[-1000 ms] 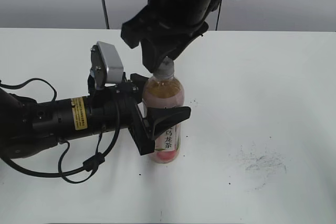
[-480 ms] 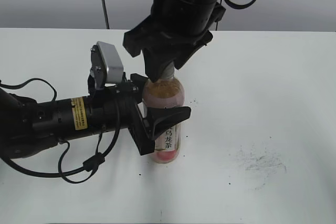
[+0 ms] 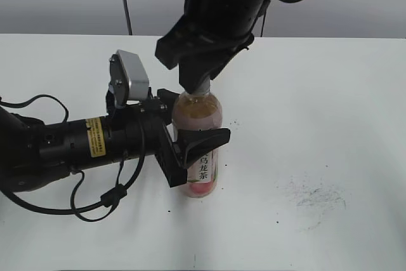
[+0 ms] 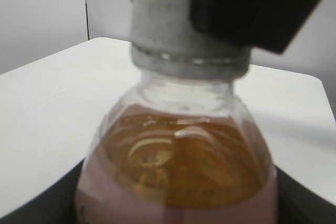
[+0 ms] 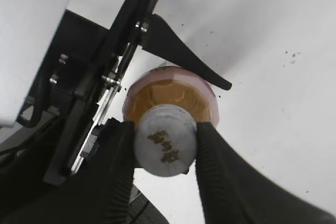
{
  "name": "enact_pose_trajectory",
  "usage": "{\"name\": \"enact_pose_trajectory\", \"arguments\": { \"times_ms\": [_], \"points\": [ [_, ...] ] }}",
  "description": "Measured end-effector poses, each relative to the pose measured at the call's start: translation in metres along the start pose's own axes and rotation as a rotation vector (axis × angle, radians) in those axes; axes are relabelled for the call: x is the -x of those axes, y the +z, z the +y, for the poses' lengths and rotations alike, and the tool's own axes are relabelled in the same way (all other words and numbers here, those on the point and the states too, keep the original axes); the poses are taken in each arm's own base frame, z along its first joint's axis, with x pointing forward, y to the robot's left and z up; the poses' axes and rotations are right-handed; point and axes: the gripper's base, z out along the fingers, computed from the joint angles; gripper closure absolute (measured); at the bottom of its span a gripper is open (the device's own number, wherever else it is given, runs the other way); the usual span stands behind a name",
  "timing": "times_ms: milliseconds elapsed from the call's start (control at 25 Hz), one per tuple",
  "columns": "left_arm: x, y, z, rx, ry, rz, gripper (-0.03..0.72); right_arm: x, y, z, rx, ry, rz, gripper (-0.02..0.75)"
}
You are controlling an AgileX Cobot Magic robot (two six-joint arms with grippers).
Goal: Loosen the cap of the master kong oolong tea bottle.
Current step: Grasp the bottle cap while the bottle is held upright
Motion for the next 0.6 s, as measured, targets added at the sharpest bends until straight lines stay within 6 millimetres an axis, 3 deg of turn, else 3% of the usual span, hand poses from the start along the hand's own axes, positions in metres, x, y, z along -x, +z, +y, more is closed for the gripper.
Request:
{"name": "enact_pose_trajectory", "arguments": {
  "times_ms": [160,600],
  "points": [
    [0.0,0.0,0.0,0.0,0.0,0.0,0.243,0.0001,0.0,0.0,0.0,-0.173,-0.001,0.47],
    [0.0,0.0,-0.0003,-0.003,0.004,0.0,0.243,0.0002,-0.0005,0.0,-0.002,-0.931,-0.003,0.47]
  ]
}}
